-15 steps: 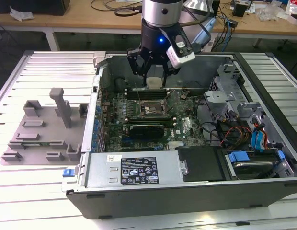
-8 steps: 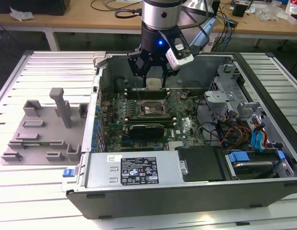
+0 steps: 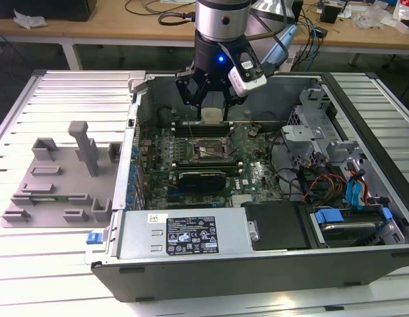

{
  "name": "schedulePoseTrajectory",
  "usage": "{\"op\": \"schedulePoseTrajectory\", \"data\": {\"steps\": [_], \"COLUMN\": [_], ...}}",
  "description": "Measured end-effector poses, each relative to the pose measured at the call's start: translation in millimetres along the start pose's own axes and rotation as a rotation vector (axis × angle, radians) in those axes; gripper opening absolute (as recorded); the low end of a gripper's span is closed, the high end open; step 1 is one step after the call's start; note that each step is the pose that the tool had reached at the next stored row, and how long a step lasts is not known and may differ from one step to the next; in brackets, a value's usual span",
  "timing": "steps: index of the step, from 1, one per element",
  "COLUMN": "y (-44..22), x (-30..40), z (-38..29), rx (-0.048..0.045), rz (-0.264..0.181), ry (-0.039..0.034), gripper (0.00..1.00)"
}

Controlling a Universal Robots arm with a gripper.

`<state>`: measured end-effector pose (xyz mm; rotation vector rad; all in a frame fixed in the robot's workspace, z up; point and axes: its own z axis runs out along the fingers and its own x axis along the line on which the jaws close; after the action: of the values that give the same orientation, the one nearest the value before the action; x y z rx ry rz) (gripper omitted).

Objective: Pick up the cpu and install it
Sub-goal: 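Place the cpu into insertion slot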

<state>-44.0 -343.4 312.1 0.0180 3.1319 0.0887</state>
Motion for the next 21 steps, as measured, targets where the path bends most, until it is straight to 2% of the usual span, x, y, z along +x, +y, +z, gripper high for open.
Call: {"op": "schedulePoseTrajectory", "data": {"steps": [4,7,16,21], "y": [0.0,0.0,0.0,0.0], "x": [0.0,0.0,0.0,0.0], "z": [0.1,0.1,0.2,0.1], "rx": [-0.0001,0.0000,0.0007,0.0013], "rz": [0.000,0.020,0.105,0.171], "ry": [0.0001,-0.0011,-0.0060,-0.0096], "gripper": [0.55,0.55,0.55,0.55]}}
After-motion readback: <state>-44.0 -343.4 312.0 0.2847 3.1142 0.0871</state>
